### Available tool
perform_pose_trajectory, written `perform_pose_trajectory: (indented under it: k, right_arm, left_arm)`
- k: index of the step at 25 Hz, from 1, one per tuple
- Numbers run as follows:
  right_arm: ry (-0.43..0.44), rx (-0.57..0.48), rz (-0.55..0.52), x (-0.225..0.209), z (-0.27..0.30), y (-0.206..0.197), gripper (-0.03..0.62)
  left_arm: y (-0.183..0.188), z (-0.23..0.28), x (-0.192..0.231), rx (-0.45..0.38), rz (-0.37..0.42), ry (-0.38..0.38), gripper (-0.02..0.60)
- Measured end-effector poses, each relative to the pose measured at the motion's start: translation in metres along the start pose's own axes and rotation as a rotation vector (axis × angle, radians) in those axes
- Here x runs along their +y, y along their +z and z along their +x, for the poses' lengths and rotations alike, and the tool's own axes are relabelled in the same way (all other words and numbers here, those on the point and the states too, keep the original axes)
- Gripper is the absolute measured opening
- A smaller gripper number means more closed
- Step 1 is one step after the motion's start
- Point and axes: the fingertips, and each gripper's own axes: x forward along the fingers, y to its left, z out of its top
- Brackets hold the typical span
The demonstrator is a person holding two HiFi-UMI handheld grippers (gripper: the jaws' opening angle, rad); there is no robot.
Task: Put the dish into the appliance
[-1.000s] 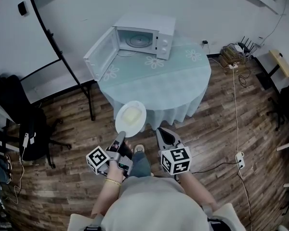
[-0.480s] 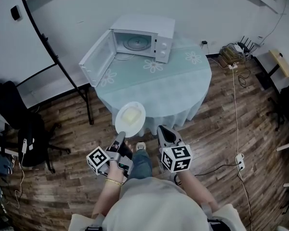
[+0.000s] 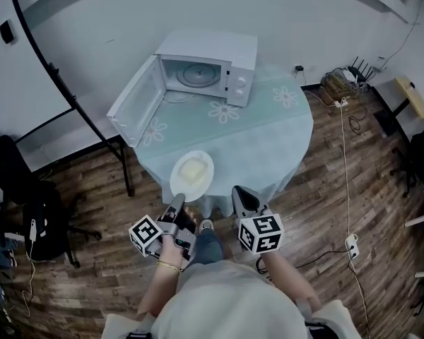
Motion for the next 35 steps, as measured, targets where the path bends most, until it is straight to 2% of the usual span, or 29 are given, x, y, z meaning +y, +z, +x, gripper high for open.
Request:
perform_pose_trajectory:
  k: [3,7,11,16,21,35]
  right_arm:
    - [-0.004,-0.001,0.0,-0.011,0.027,0.014,0.006]
    - [-0.006,-0.005,-0.009,-0.021,0.064,0.035,0.006]
    - [-0.01,-0.004,-0.014,-0.028,0.098,0.054,0.006]
    - [-0.014,-0.012,-0.026,-0.035,0.136,0.076,0.006]
    - [-0.024,-0.014,-0.028,-0.041,0.169,0.085,0.006]
    - [-0.018,0.002,-0.059,-0.053,0.232,0.102,0.005]
  left_arm:
    - [0.017,0.027,-0.006,0.0,-0.006,-0.013,0.044]
    - [0.045,0.06,-0.009,0.004,0.005,0.008,0.044]
    - [0.07,0.094,-0.017,0.008,-0.015,-0.012,0.044]
    - [0.102,0.129,-0.02,0.017,-0.002,0.008,0.046]
    - [0.128,0.163,-0.025,0.03,-0.005,-0.019,0.046]
    - [0.178,0.241,-0.015,0.044,0.012,0.02,0.046]
